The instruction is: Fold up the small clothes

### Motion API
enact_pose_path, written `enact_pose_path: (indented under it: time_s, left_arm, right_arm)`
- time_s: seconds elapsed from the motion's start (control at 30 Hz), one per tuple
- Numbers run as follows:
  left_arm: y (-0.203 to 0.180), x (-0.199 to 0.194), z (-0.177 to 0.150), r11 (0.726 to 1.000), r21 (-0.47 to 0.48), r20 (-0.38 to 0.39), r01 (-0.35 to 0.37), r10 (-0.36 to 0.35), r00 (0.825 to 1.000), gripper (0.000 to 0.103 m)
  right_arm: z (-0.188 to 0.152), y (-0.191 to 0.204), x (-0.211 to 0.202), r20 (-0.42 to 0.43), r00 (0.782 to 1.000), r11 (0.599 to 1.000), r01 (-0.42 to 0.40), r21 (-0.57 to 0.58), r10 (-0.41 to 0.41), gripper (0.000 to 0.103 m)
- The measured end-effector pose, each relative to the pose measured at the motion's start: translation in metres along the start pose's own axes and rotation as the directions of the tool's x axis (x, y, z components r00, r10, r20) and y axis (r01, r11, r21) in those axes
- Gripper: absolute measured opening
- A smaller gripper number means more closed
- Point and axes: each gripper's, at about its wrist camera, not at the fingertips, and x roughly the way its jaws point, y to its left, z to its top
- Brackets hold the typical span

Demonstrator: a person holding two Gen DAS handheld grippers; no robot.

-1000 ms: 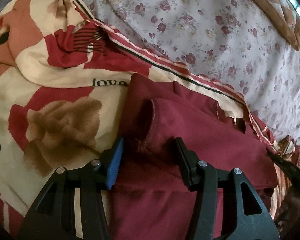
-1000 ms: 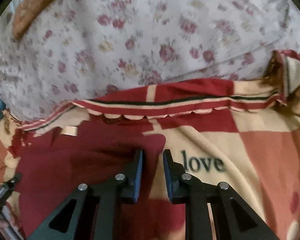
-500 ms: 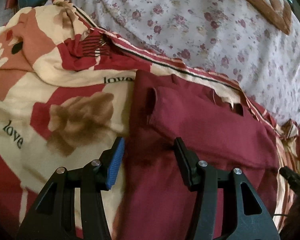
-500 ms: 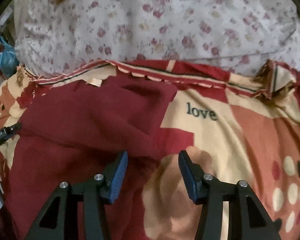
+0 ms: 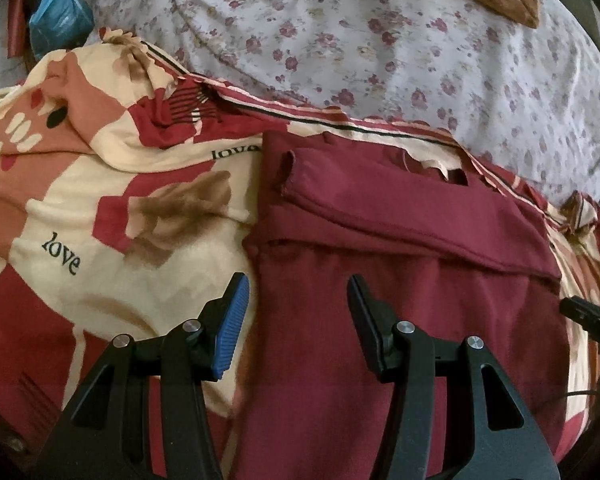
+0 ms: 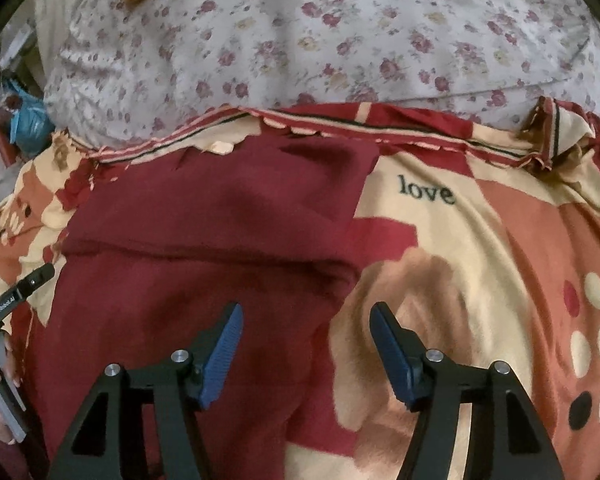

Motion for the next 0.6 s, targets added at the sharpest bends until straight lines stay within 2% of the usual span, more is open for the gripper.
enact_pose_path:
  time_s: [0.13,0.27,0.33,0.6]
  left_arm:
    - [-0.002,-0.006,-0.008,1.0,0.01,0.002,-0.005,0.005,1.0,0.051]
    - [-0.001,-0.01,-0.015,1.0,0.011,-0.007,-0.006,0.006,1.0,0.051]
    - [-0.001,-0.012,-0.02,1.0,0.012,-0.013,-0.005,0.005,1.0,0.051]
    - [0.006,-0.018,-0.046,0.999,-0.022,-0.088,0.046,-0.048,0.995,0.051]
  right_arm:
    - [-0.007,-0.002,0.004,-0.024,1.0,1.0,0.013,0.008,-0.013,0.064]
    - [-0.01,-0.004,-0.001,-0.006,1.0,1.0,0.01,0.021,-0.009,0.065]
    - [-0.012,-0.003,-0.004,-0.001,1.0,1.0,0.011,0.013,-0.011,0.068]
    - [-0.012,-0.002,-0.001,0.036,0.999,0.999,0.03,0.02,-0.031,0.069]
